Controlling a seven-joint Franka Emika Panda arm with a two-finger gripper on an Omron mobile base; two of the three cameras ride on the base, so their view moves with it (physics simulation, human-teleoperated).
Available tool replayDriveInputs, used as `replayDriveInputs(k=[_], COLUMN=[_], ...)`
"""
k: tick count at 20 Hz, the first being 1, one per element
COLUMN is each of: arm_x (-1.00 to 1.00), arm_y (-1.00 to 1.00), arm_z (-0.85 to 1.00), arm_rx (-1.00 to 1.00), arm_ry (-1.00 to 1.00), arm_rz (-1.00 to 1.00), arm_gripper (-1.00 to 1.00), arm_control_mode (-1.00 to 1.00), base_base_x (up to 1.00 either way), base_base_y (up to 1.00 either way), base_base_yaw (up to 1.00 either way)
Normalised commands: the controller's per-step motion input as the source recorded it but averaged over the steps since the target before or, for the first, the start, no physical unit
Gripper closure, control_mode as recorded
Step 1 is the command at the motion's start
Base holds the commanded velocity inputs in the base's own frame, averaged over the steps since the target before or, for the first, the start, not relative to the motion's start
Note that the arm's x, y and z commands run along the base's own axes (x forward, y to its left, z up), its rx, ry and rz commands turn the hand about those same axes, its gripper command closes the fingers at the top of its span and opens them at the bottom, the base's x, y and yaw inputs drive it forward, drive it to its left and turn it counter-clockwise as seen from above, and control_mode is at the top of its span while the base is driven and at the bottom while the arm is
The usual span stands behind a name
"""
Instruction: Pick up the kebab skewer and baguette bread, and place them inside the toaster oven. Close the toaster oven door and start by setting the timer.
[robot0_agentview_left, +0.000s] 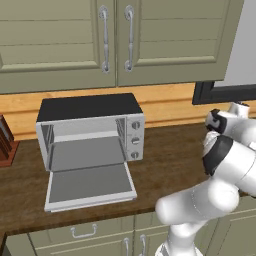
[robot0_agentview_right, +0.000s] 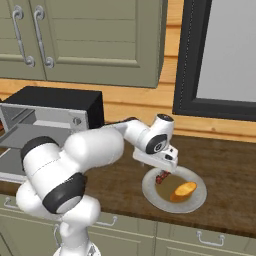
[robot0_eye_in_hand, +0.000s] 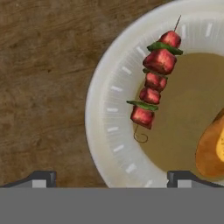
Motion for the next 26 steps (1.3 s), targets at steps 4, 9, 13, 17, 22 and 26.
replayDriveInputs(k=[4, 9, 13, 17, 22, 26], arm_x=[0.01, 0.15, 0.33, 0.23, 0.05, 0.00], arm_y=[-0.43, -0.05, 0.00, 0.00, 0.00, 0.00], arm_z=[-0.12, -0.22, -0.32, -0.24, -0.18, -0.28], arm_rx=[0.00, 0.00, 0.00, 0.00, 0.00, 0.00], arm_ry=[0.00, 0.00, 0.00, 0.00, 0.00, 0.00], arm_rz=[0.00, 0.00, 0.00, 0.00, 0.00, 0.00], arm_gripper=[-1.00, -1.00, -1.00, -1.00, -1.00, -1.00], arm_control_mode=[-1.00, -1.00, -1.00, -1.00, -1.00, -1.00], base_base_x=[0.00, 0.00, 0.00, 0.00, 0.00, 0.00], base_base_y=[0.00, 0.00, 0.00, 0.00, 0.00, 0.00], base_base_yaw=[0.00, 0.00, 0.00, 0.00, 0.00, 0.00])
